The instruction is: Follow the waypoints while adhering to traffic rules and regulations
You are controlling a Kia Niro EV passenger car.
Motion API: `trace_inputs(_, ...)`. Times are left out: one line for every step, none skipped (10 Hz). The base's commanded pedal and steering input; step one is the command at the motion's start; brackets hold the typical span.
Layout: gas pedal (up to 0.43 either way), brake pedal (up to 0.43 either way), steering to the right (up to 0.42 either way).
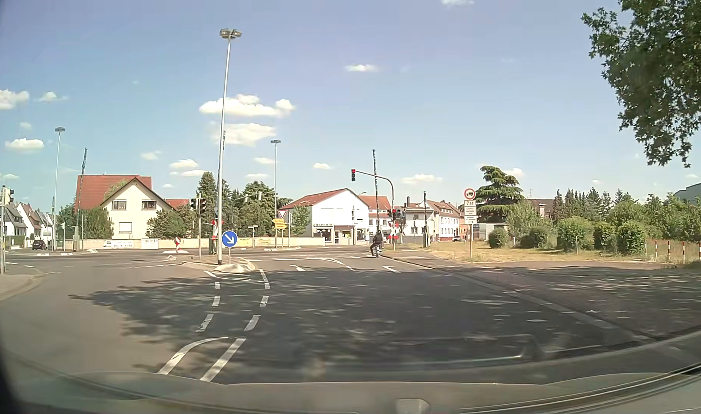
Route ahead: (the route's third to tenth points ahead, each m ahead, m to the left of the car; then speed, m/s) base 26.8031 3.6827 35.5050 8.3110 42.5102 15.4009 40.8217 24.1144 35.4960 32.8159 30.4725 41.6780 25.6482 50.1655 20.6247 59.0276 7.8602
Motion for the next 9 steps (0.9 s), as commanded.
trace_inputs(0.000, 0.238, -0.044)
trace_inputs(0.000, 0.244, -0.044)
trace_inputs(0.000, 0.244, -0.045)
trace_inputs(0.000, 0.244, -0.045)
trace_inputs(0.000, 0.244, -0.045)
trace_inputs(0.000, 0.244, -0.046)
trace_inputs(0.000, 0.244, -0.046)
trace_inputs(0.000, 0.250, -0.049)
trace_inputs(0.000, 0.250, -0.053)
